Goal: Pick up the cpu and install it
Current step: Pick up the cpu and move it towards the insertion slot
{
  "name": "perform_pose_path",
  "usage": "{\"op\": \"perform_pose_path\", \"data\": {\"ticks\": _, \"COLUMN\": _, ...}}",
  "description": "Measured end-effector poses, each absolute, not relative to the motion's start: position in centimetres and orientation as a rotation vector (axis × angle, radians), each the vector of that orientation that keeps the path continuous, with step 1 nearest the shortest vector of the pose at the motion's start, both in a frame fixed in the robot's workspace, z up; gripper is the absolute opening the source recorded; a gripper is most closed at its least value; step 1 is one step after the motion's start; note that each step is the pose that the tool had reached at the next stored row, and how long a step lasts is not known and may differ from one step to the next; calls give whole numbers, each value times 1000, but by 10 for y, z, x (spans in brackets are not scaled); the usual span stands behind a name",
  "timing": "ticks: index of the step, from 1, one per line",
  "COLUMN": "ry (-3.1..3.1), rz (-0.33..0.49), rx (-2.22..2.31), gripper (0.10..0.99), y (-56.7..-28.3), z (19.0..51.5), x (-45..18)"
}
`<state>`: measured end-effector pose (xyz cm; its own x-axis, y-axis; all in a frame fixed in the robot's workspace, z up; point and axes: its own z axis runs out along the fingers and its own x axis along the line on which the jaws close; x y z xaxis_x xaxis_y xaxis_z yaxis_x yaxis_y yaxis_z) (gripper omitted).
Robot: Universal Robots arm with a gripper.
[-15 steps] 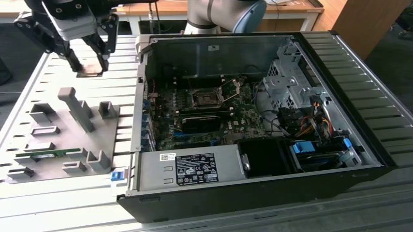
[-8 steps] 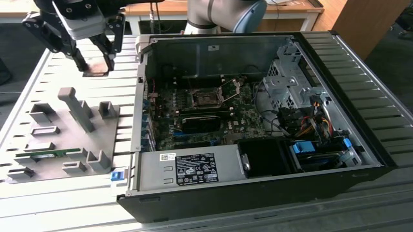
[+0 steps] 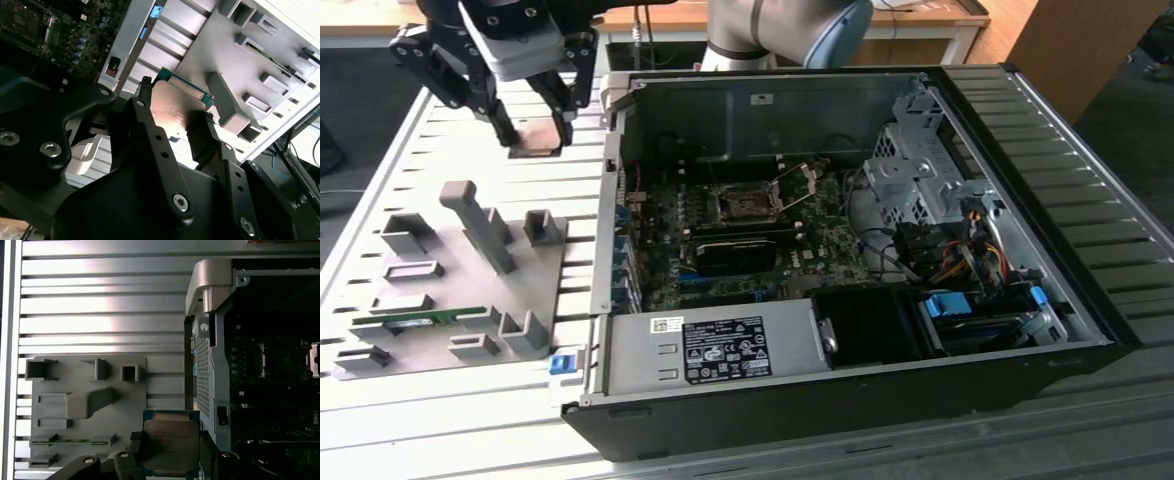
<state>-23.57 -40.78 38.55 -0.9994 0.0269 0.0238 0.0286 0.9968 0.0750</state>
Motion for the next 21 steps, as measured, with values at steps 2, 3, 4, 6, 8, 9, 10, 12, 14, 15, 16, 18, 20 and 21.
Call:
{"op": "perform_pose_path", "data": {"ticks": 2, "ry": -3116, "rz": -118, "rx": -43, "gripper": 537, "y": -408, "z": 385, "x": -232}}
{"op": "perform_pose_path", "data": {"ticks": 3, "ry": -3116, "rz": -118, "rx": -43, "gripper": 537, "y": -407, "z": 385, "x": -231}}
{"op": "perform_pose_path", "data": {"ticks": 4, "ry": -3116, "rz": -118, "rx": -43, "gripper": 537, "y": -407, "z": 385, "x": -229}}
{"op": "perform_pose_path", "data": {"ticks": 6, "ry": -3116, "rz": -118, "rx": -43, "gripper": 537, "y": -407, "z": 385, "x": -225}}
{"op": "perform_pose_path", "data": {"ticks": 8, "ry": -3116, "rz": -118, "rx": -43, "gripper": 537, "y": -407, "z": 385, "x": -221}}
{"op": "perform_pose_path", "data": {"ticks": 9, "ry": -3116, "rz": -118, "rx": -43, "gripper": 537, "y": -407, "z": 385, "x": -219}}
{"op": "perform_pose_path", "data": {"ticks": 10, "ry": -3116, "rz": -118, "rx": -43, "gripper": 537, "y": -407, "z": 385, "x": -218}}
{"op": "perform_pose_path", "data": {"ticks": 12, "ry": -3116, "rz": -118, "rx": -43, "gripper": 537, "y": -406, "z": 385, "x": -214}}
{"op": "perform_pose_path", "data": {"ticks": 14, "ry": -3116, "rz": -118, "rx": -43, "gripper": 537, "y": -406, "z": 385, "x": -211}}
{"op": "perform_pose_path", "data": {"ticks": 15, "ry": -3116, "rz": -118, "rx": -43, "gripper": 537, "y": -406, "z": 385, "x": -209}}
{"op": "perform_pose_path", "data": {"ticks": 16, "ry": -3116, "rz": -118, "rx": -43, "gripper": 537, "y": -406, "z": 385, "x": -207}}
{"op": "perform_pose_path", "data": {"ticks": 18, "ry": -3116, "rz": -118, "rx": -43, "gripper": 537, "y": -406, "z": 385, "x": -203}}
{"op": "perform_pose_path", "data": {"ticks": 20, "ry": -3116, "rz": -118, "rx": -43, "gripper": 537, "y": -405, "z": 385, "x": -201}}
{"op": "perform_pose_path", "data": {"ticks": 21, "ry": -3116, "rz": -118, "rx": -43, "gripper": 537, "y": -405, "z": 385, "x": -199}}
